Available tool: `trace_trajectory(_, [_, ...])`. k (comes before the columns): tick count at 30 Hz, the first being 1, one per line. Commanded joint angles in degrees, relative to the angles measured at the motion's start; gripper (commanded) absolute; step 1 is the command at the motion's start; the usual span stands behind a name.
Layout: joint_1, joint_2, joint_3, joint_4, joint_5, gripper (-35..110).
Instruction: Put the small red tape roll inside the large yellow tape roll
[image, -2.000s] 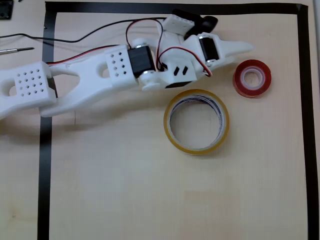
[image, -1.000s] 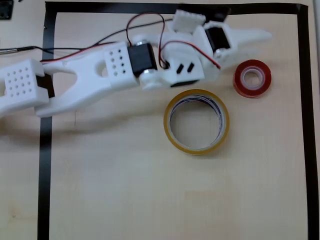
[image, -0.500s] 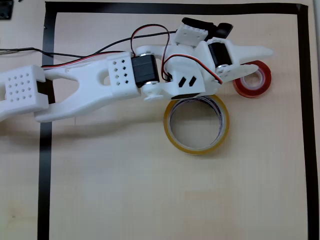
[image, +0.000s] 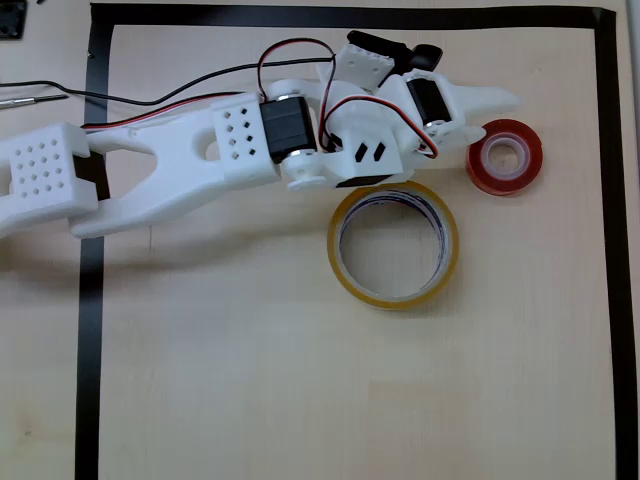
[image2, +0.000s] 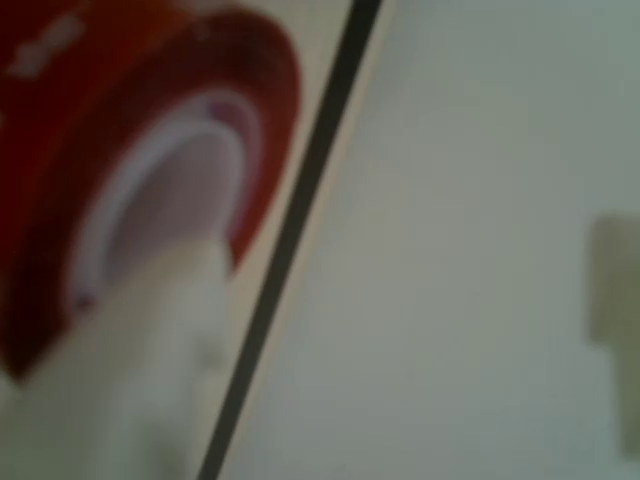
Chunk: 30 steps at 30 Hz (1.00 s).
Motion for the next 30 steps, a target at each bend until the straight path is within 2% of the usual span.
trace_trajectory(1, [0.1,4.0,-0.4,1.8,-0.4,19])
trace_trajectory(11, [1.4,4.8,-0.6,5.2,-0.5,20])
trace_trajectory(22, [2.4,1.5,-1.5,-12.2,-0.5,18])
trace_trajectory(30, [1.6,0.2,-2.1,-9.6,4.0,17])
